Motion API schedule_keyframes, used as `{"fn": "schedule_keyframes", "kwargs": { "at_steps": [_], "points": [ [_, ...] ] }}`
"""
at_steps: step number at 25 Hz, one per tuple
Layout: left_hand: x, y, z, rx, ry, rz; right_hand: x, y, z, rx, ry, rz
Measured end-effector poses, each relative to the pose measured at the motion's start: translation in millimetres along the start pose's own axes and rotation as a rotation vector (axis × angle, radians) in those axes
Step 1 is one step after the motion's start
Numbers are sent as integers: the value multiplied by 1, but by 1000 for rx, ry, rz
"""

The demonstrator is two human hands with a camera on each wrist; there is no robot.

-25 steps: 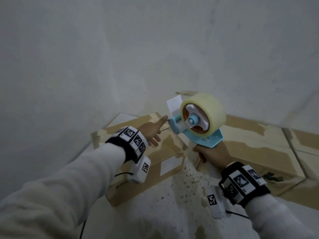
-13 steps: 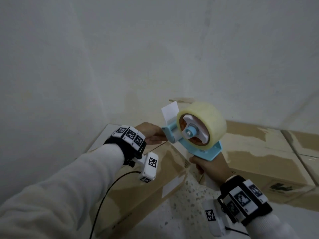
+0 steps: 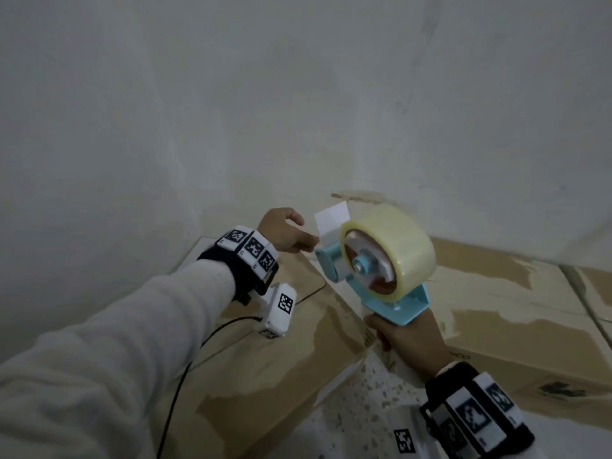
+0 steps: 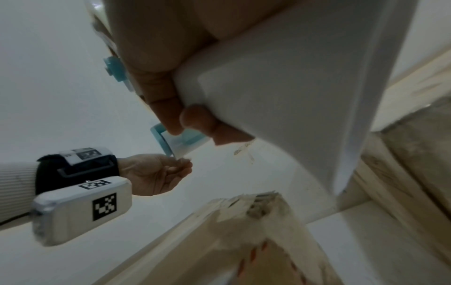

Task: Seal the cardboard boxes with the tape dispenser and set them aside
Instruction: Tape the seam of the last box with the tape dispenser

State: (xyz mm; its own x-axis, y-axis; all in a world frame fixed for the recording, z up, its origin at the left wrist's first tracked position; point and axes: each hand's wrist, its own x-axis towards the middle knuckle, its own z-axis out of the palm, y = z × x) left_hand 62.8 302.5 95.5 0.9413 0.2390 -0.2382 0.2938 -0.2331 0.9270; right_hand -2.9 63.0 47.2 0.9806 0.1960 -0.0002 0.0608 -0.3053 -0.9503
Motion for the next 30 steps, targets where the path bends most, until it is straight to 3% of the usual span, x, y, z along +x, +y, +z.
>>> {"fn": "schedule_keyframes", "kwargs": {
  "at_steps": [3,5,13,22,30],
  "points": [
    [22,-8,-31,35,165,21,-4,11,-7,10,-23,70],
    [35,-15,-47,79,206,13,-4,18,-9,7,-52,141],
    [69,-30,-49,352,-47,71,6,38,-2,-13,-46,171],
    [76,-40,-36,520,-159,-92,9,46,5,-2,-27,197],
    [51,-24,-24,581,-365,-291,10,57,7,-40,-6,172]
  ]
}}
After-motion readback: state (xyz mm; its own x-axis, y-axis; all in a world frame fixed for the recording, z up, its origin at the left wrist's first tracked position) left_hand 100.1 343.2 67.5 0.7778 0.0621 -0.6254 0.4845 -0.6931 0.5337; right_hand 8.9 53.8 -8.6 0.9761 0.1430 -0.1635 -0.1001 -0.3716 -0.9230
